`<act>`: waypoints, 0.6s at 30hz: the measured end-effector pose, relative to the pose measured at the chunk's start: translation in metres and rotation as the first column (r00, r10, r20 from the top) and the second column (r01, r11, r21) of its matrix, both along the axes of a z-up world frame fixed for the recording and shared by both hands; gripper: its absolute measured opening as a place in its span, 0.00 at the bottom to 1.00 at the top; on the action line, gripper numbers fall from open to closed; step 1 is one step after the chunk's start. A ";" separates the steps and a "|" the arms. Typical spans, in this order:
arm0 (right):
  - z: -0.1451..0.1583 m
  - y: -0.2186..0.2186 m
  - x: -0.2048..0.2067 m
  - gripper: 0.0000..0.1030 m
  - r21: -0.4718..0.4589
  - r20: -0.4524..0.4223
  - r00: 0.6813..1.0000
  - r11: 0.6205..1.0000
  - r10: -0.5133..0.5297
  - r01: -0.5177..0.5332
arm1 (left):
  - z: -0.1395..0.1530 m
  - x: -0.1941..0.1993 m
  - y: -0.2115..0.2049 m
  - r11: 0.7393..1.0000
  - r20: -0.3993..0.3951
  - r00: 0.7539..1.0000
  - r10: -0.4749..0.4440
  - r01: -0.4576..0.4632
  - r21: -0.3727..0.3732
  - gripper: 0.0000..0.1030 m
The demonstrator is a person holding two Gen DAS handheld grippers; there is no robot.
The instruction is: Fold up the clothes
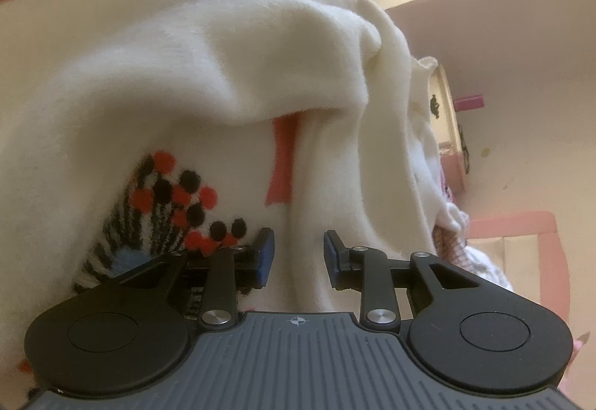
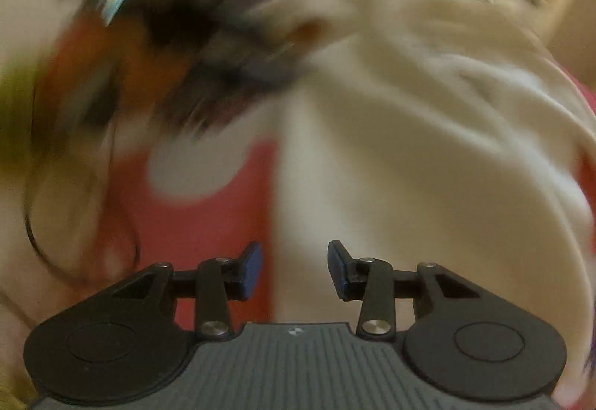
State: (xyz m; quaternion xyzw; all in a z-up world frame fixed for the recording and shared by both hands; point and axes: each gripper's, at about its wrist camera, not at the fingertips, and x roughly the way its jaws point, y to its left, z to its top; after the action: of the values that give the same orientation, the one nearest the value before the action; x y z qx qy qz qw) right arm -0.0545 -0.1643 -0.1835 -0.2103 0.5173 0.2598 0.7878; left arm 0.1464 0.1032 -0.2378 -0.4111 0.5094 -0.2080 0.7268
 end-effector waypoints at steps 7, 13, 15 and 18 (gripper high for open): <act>-0.007 -0.090 0.038 0.08 0.266 -0.242 0.845 0.805 -0.477 0.530 | -0.009 0.004 0.013 0.994 -0.044 0.999 0.032 -0.036 -0.106 0.29; 0.008 -0.134 0.039 0.12 0.390 -0.279 0.788 0.685 -0.549 0.615 | -0.012 0.009 0.010 0.984 -0.076 0.995 0.061 -0.073 -0.160 0.29; 0.007 -0.124 0.040 0.15 0.367 -0.248 0.816 0.729 -0.522 0.578 | -0.011 0.009 0.009 0.986 -0.072 0.995 0.063 -0.074 -0.153 0.30; 0.005 -0.109 0.040 0.17 0.328 -0.205 0.855 0.790 -0.476 0.518 | -0.011 0.009 0.009 0.988 -0.064 0.996 0.063 -0.071 -0.139 0.31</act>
State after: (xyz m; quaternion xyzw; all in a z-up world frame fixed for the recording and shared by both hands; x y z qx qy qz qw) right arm -0.0140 -0.2729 -0.1784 0.1011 0.5385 0.1475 0.8234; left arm 0.1552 0.1118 -0.2483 -0.4843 0.5007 -0.2065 0.6871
